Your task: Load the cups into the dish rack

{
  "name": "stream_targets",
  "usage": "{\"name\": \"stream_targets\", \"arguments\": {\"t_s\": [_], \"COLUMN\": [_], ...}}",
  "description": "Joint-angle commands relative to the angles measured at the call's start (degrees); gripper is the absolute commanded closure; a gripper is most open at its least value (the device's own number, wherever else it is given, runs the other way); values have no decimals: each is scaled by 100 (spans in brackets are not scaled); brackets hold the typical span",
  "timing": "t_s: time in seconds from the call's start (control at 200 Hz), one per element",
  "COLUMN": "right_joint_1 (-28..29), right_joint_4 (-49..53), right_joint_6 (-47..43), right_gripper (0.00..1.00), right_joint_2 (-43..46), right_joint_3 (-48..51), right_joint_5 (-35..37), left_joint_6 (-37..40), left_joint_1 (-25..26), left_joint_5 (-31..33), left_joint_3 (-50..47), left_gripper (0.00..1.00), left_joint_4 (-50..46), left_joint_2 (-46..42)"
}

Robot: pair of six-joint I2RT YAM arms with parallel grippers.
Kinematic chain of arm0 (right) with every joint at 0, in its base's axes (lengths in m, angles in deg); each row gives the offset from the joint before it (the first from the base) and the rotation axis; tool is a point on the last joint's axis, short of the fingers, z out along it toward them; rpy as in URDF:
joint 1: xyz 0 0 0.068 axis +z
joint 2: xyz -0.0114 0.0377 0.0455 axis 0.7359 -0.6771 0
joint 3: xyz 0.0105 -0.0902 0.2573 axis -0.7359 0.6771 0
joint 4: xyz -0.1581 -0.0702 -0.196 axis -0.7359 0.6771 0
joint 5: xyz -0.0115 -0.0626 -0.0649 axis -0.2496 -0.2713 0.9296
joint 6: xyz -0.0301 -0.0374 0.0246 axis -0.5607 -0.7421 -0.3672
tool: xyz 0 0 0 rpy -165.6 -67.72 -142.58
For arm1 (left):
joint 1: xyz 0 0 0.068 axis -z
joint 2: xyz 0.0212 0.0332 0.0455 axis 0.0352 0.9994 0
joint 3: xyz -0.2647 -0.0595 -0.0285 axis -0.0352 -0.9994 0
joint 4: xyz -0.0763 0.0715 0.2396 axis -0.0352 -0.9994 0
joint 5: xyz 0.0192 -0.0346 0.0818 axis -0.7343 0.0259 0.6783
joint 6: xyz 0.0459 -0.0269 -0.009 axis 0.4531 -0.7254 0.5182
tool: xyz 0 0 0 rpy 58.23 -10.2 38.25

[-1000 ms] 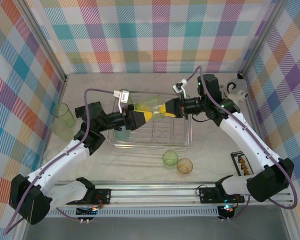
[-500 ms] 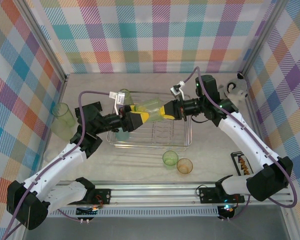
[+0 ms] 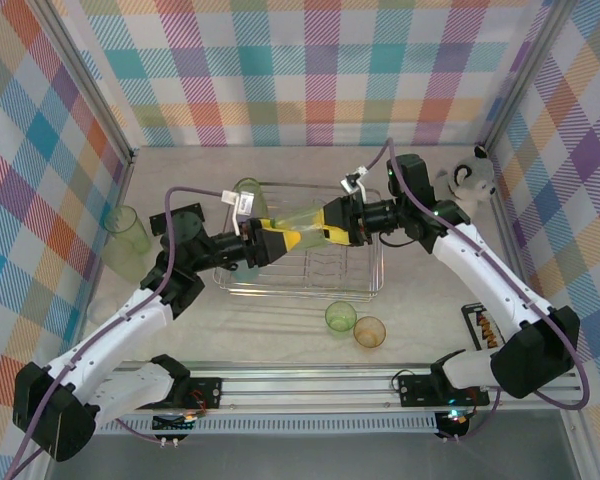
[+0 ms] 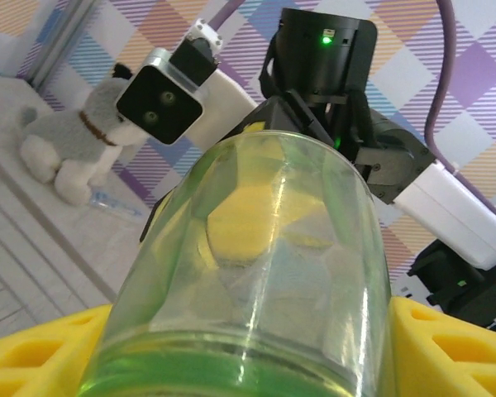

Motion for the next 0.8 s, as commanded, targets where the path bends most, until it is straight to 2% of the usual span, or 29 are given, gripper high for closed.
{"name": "stream_targets", "arguments": {"t_s": [0.0, 0.035, 0.12, 0.21, 0.315, 0.395, 0.59, 0.795], "right_joint_1": [-96, -149, -314, -510, -678, -782, -932, -957], "right_joint_4": [21, 219, 915, 1472, 1635, 1692, 1891, 1987], "right_joint_6": [-85, -145, -339, -527, -874, -1140, -1728, -1937], "right_gripper": [36, 36, 33, 31, 28, 24, 22, 21], "right_joint_2": [241, 334, 610, 1028, 1653, 2153, 2760, 2847], "right_joint_3": [202, 229, 241, 320, 565, 758, 995, 1123], "right_joint_5": [627, 1002, 2102, 3197, 4257, 4919, 5768, 5850], "left_joint_6": [281, 333, 433, 597, 698, 754, 705, 929], "left_joint_1": [-18, -18, -17, -13, -9, -1, 133, 270], "left_joint_5": [524, 734, 1305, 1933, 2598, 2869, 3387, 3882], "left_joint_3": [-95, -88, -1, 365, 1109, 1786, 3377, 4951], "left_gripper": [71, 75, 75, 78, 82, 87, 90, 90], "left_joint_4": [-228, -427, -1056, -2113, -3554, -4685, -6190, -7276], "left_joint_2": [-337, -410, -528, -480, -95, 421, 1890, 3495]}}
